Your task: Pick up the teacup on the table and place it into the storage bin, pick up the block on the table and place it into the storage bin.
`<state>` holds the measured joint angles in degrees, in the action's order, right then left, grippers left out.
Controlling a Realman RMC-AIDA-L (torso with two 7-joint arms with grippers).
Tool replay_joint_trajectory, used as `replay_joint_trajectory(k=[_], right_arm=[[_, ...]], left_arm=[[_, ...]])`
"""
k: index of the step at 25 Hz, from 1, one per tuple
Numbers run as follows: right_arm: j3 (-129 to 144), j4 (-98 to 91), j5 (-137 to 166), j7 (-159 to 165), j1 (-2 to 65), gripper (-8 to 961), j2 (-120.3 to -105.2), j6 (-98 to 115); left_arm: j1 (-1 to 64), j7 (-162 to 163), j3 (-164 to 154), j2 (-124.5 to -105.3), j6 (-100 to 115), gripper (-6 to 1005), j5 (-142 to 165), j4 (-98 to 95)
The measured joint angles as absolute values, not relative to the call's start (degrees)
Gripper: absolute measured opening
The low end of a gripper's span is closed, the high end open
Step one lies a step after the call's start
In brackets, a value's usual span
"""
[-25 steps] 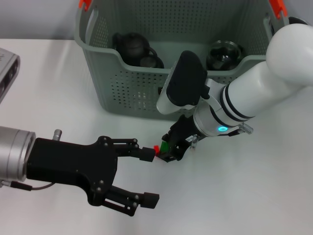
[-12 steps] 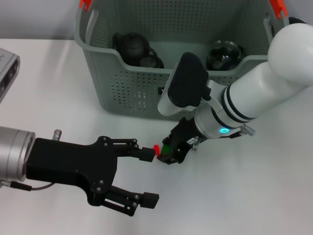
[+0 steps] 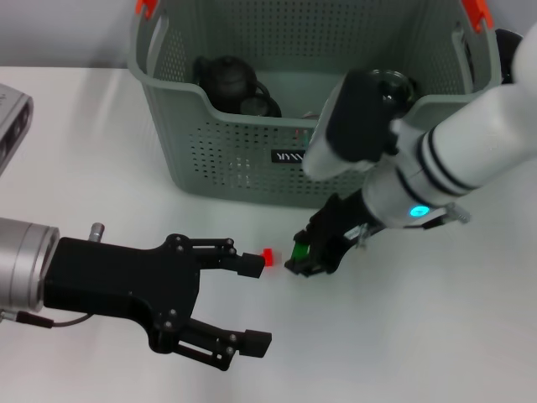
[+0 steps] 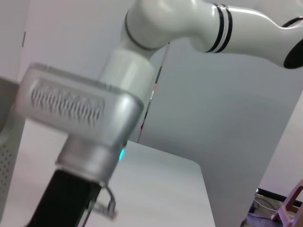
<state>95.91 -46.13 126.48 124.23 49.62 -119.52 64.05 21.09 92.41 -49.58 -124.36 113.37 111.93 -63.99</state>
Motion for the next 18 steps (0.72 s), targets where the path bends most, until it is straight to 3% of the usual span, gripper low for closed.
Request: replay_joint_trajectory(k=[8, 18], right_arm=[[78.7, -64.9, 129.1, 123.1, 45.1, 497, -120.05, 82.4], [58.8, -77.0, 121.2, 123.2, 47.5, 522, -119.55, 89.2]], left_arm=[[21.3, 92.5, -49.5, -124.28, 113.2, 917, 111.6, -64.0], [21.4, 92.3, -48.9, -124.28, 113.1, 916, 111.4, -64.0]])
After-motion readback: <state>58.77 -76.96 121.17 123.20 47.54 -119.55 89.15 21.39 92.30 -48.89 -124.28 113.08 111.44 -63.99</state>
